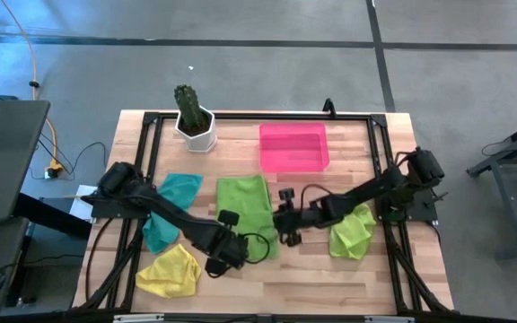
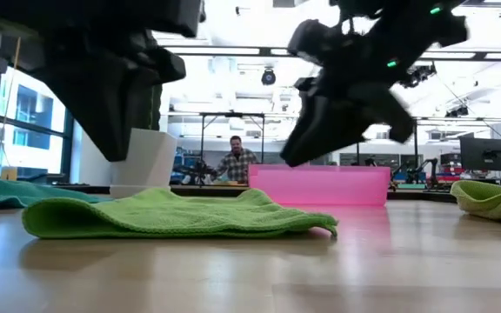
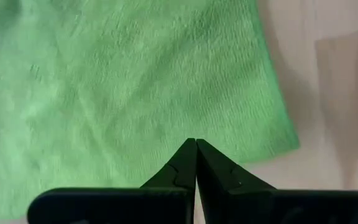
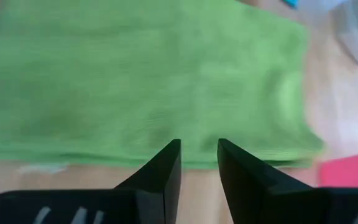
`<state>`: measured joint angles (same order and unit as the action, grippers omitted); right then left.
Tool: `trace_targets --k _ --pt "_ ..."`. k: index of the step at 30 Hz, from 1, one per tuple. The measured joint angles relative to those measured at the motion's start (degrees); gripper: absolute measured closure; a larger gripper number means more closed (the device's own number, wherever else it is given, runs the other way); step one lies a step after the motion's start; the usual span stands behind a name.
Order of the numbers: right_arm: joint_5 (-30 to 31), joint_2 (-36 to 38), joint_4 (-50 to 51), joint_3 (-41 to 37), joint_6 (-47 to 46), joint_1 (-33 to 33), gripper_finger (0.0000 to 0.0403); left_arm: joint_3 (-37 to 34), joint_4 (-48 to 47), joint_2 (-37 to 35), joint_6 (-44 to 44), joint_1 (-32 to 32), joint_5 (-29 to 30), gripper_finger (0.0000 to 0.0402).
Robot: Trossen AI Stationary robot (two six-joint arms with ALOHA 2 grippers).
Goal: Roll microfiber towels into tight, uniform cylinder then place into a basket
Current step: Roll the green microfiber cloth
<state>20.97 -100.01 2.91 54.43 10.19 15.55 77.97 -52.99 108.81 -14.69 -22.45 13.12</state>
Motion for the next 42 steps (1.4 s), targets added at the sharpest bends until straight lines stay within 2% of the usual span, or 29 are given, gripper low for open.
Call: trace_targets --k 4,9,13,18,24,30,35,42 --pt "-0.8 -0.1 -1.9 0.0 -0.2 -5.2 0.0296 0.0 0.1 0.2 -0.2 -1.0 -0.5 0.0401" --pt "-3.5 -3.4 -5.5 0.0 -4.8 -10.9 0.0295 0.0 0.2 1.7 -1.6 -0.6 -1.0 0.0401" --pt "-5.5 -6.9 -10.6 0.0 -2.4 -13.2 0.0295 0.0 0.2 2.1 -0.7 -0.3 -1.2 0.0401" --pt "-7.8 -9.2 -10.9 0.0 -2.8 -14.0 0.0295 0.0 0.1 2.1 0.0 -0.5 -1.9 0.0401" --pt "-7.5 -9.4 -4.7 0.3 -7.9 -11.5 0.0295 0.0 0.0 2.1 0.8 -0.6 -3.9 0.0401" --pt "-6.0 -7.8 0.1 0.2 -10.9 -5.6 0.0295 0.0 -0.3 2.1 0.9 -1.0 -4.9 0.0401" --pt "0.1 -3.2 6.0 -0.2 -8.9 -1.4 0.0295 0.0 -0.5 2.1 0.0 -0.9 -5.5 0.0401" --pt "-0.8 4.6 11.0 -0.1 -17.8 2.0 0.0295 0.1 -3.4 2.1 -0.1 -0.6 -5.4 0.0401"
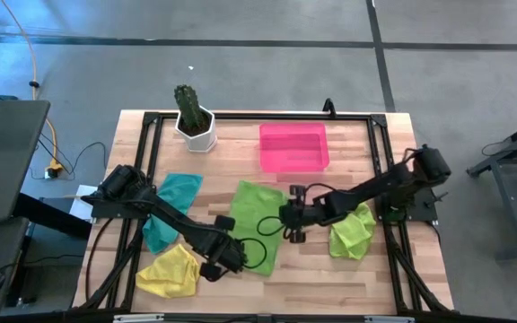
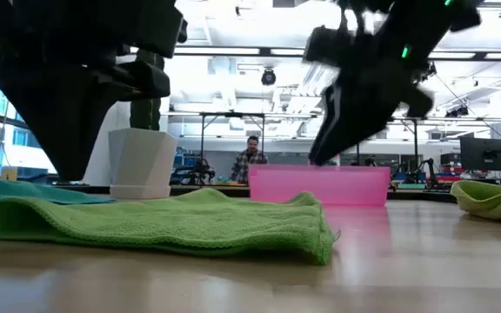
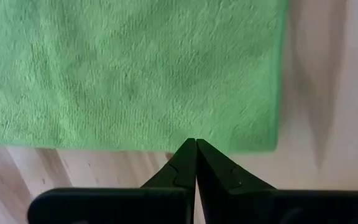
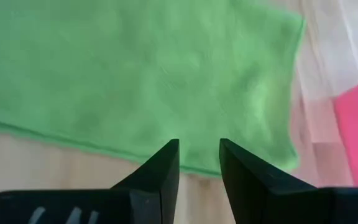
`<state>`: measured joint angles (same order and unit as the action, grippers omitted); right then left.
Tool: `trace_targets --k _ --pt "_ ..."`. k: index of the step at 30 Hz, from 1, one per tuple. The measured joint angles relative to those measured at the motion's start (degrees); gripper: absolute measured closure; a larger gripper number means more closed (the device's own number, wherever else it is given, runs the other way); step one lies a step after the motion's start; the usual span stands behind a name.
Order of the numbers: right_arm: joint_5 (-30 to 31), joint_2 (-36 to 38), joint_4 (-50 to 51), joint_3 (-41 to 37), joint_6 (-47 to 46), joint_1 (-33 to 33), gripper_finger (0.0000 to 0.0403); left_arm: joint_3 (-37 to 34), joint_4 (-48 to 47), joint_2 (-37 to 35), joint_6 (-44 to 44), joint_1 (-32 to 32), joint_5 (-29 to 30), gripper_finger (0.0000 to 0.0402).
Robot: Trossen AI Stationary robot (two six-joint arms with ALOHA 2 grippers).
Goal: Roll microfiber towels into tight, uniform cylinder then place into a basket
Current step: Roll the green microfiber cloth
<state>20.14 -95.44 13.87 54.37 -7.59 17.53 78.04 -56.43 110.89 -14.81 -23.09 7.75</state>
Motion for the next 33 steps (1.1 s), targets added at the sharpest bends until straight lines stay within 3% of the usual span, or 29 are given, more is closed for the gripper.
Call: trace_targets --k 7,15,23,33 --pt "-2.7 0.1 -6.2 0.0 -8.9 3.6 0.0295 0.0 -5.1 0.0 0.0 0.1 -2.5 0.0401" --pt "-2.5 -7.4 -16.3 0.1 -9.3 5.6 0.0295 0.0 2.6 0.0 6.5 -0.3 -2.6 0.0401" --pt "-2.6 -11.2 -16.1 0.0 -11.4 5.5 0.0295 0.0 4.0 0.0 5.0 -0.6 -2.6 0.0401" --pt "0.0 -11.1 -5.4 0.2 -8.7 4.9 0.0295 0.0 4.2 0.0 -2.0 -0.6 -2.6 0.0401"
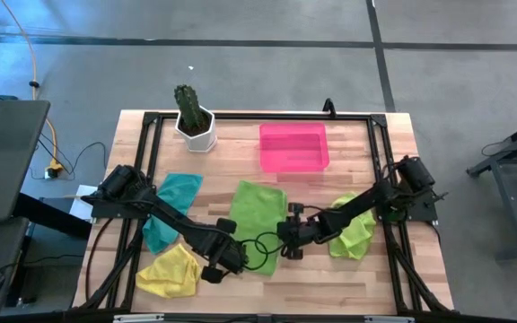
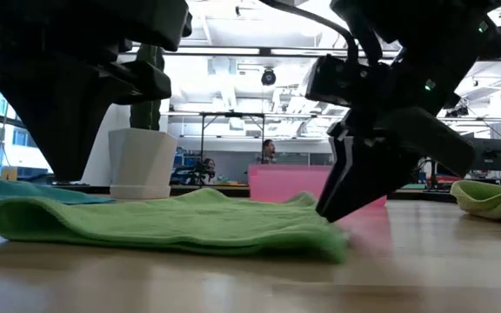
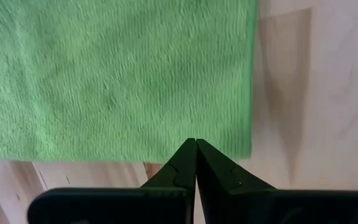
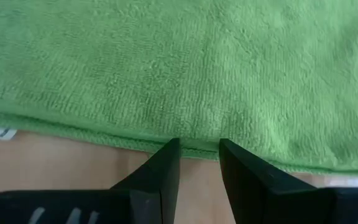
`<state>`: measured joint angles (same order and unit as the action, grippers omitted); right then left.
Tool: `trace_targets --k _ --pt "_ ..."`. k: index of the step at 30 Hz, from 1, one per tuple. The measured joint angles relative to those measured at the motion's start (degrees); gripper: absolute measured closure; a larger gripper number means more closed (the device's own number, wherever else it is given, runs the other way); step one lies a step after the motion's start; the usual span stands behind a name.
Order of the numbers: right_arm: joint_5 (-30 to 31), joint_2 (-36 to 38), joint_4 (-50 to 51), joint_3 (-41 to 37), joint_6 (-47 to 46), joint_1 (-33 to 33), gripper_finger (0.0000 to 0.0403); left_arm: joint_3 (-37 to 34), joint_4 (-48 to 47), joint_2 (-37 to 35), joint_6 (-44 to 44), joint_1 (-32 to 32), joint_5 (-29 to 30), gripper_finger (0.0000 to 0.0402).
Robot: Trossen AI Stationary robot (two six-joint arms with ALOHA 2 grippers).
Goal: Roll microfiber towels into tight, uniform cylinder then place into a basket
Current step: Roll the green microfiber cloth
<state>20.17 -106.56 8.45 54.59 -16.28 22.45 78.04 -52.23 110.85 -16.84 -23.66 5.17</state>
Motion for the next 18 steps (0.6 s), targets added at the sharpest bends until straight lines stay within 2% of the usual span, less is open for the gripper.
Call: trace_targets --k 5,10,13,18 --pt "3.4 0.2 5.8 0.2 0.6 -1.1 0.0295 0.0 0.6 0.0 -1.1 0.0 0.0 0.0401" --pt "7.2 0.9 11.2 0.1 3.9 -2.2 0.0295 0.0 6.1 0.0 -2.1 0.1 0.0 0.0401" --pt "6.7 2.5 13.6 -0.2 4.1 -2.5 0.0295 0.0 8.6 0.0 -1.6 0.6 0.1 0.0401" --pt "5.8 8.2 17.8 -0.2 1.6 -1.2 0.0295 0.0 6.8 0.0 -1.5 1.1 2.6 0.0391"
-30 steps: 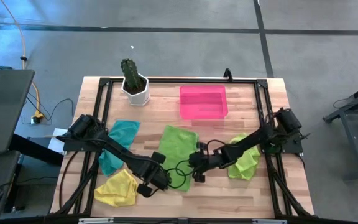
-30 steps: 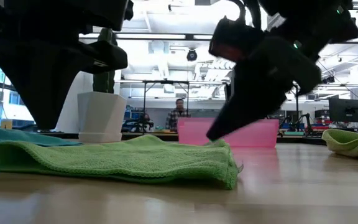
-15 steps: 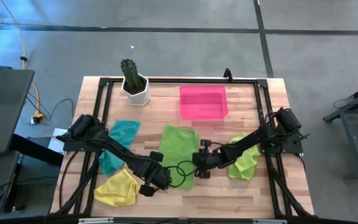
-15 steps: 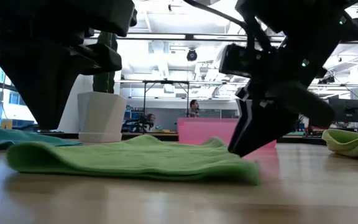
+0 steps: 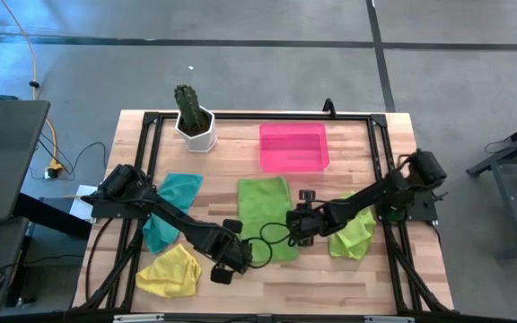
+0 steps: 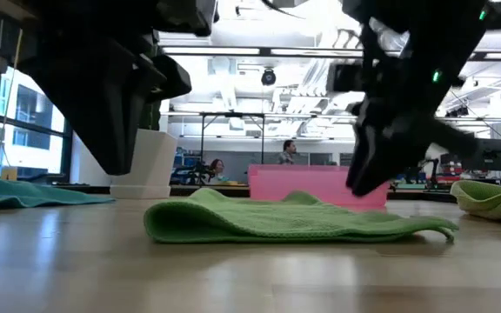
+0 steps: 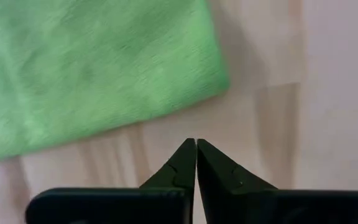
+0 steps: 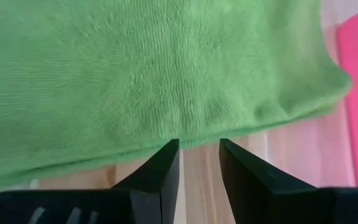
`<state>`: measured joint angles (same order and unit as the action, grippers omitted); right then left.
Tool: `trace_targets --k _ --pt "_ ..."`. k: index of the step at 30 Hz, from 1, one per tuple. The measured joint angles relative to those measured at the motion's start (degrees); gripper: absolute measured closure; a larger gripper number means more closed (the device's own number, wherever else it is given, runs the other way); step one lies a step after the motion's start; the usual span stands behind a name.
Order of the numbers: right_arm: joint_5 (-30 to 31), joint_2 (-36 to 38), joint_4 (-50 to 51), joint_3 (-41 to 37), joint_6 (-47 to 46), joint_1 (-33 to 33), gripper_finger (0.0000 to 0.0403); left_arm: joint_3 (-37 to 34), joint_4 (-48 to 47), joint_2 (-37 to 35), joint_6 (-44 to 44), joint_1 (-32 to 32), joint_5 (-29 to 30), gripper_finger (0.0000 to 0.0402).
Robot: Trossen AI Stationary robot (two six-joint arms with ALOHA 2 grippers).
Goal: Roll microfiber towels into tight, uniform cylinder then place into a basket
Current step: Roll the green microfiber cloth
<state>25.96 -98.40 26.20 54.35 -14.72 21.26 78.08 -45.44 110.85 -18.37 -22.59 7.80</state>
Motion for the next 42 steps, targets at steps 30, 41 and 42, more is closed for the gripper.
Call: trace_targets --k 30,41,42 --pt "9.1 9.2 4.4 0.1 -6.5 20.0 0.0295 0.0 7.3 0.0 15.1 -2.5 12.6 0.0241" --pt "7.4 2.4 0.3 0.1 -4.4 19.2 0.0295 0.0 9.5 5.5 20.5 -3.3 12.1 0.0245" --pt "6.8 1.9 -0.5 0.1 -4.3 19.2 0.0295 0.0 9.4 6.1 20.5 -3.3 12.1 0.0245"
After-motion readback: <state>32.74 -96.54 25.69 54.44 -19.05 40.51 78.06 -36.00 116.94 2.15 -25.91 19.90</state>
